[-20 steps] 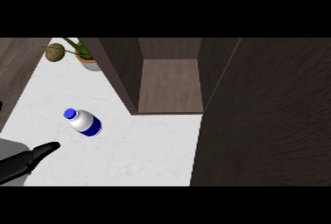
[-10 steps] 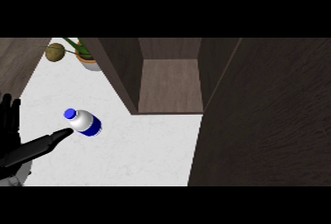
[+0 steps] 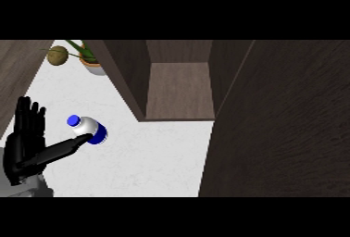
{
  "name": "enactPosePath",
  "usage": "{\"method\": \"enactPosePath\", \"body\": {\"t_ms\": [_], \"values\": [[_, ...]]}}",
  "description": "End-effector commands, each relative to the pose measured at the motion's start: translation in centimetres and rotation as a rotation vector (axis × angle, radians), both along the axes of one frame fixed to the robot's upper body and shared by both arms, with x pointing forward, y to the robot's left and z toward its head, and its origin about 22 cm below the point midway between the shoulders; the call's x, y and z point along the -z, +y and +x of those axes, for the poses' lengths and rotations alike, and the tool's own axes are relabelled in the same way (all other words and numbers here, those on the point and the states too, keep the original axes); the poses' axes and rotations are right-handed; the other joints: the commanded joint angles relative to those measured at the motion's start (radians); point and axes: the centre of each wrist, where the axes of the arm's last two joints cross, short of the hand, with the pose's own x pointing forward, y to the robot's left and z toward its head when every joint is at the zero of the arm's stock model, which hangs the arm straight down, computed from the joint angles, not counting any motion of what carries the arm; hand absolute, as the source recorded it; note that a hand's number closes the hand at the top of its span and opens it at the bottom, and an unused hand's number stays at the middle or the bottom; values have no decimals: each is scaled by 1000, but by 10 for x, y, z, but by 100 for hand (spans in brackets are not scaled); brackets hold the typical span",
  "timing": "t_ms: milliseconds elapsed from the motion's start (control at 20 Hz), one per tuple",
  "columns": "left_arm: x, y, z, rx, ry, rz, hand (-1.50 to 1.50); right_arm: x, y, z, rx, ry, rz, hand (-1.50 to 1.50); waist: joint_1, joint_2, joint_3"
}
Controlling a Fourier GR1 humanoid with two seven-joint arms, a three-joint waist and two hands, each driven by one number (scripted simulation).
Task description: Pick up the bottled water, place it into the cabinet and close the cabinet
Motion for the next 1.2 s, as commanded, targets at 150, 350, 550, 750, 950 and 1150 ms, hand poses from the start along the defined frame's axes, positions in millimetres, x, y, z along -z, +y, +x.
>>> {"method": "enactPosePath", "body": {"t_ms": [150,350,550,750,950,1150], "values": [[42,-29,7,37,9,0,-150,-17,-13,-13,53,-81,-35,-150,2,1,0],[59,-14,19,52,24,-26,-150,-5,1,-9,81,-80,-24,-150,0,1,0],[79,-4,15,41,34,-39,-150,-25,-14,-22,58,-71,-18,-150,2,1,0],[98,-4,31,29,32,-27,-150,-14,-6,-7,68,-86,-35,-150,0,3,0],[114,-12,27,4,50,-41,-150,-17,-8,-25,50,-60,-32,-150,-5,1,0],[124,-7,17,-1,46,-41,-150,-21,-3,-27,41,-74,-32,-150,-2,0,-1]]}}
